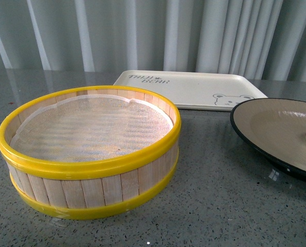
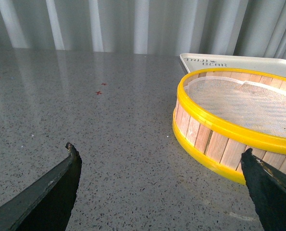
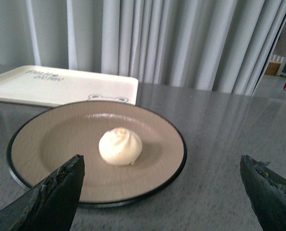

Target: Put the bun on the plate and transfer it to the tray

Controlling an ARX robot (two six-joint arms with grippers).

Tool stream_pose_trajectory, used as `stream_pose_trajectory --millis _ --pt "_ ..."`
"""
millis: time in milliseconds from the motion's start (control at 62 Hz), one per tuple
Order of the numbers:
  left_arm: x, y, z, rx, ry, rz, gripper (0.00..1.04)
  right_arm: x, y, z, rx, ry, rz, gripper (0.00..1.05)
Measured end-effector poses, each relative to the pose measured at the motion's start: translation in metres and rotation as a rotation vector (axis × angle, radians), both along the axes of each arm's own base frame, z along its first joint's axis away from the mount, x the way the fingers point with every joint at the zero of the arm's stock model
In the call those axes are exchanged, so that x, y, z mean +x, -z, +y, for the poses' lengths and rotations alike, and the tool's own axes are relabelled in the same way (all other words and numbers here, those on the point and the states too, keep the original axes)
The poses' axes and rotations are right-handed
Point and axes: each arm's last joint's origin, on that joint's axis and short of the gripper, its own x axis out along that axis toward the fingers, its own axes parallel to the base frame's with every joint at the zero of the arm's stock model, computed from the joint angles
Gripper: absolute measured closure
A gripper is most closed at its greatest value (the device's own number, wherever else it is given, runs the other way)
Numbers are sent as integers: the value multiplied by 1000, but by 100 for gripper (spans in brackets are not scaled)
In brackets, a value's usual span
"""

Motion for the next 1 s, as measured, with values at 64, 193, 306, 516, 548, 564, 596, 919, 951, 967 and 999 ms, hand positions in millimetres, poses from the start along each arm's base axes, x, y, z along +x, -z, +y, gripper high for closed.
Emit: stream_pose_trajectory --millis 64,193,306,516,548,564,596,919,951,967,999 --pt "0 0 0 0 0 0 7 7 -11 -5 -6 6 -36 9" --pt "0 0 0 0 0 0 7 31 -38 -21 22 22 -78 9" --pt "0 0 0 0 0 0 7 62 -54 -38 169 11 9 9" --pt "0 0 0 0 0 0 7 109 -64 -60 690 -54 248 9" --pt "0 0 0 0 0 0 7 112 -64 -60 764 -74 280 9" --pt "0 0 0 0 0 0 7 113 -64 -60 802 -86 301 9" --pt "0 0 0 0 0 0 7 114 -63 -59 881 -99 333 9" --pt "0 0 0 0 0 0 7 102 -49 -78 1204 -42 417 9" --pt "0 0 0 0 0 0 7 99 -49 -85 1219 -27 402 9" --pt "0 0 0 0 0 0 7 96 -50 -88 1225 -23 394 9" --pt "0 0 0 0 0 0 7 95 -50 -90 1228 -15 386 9"
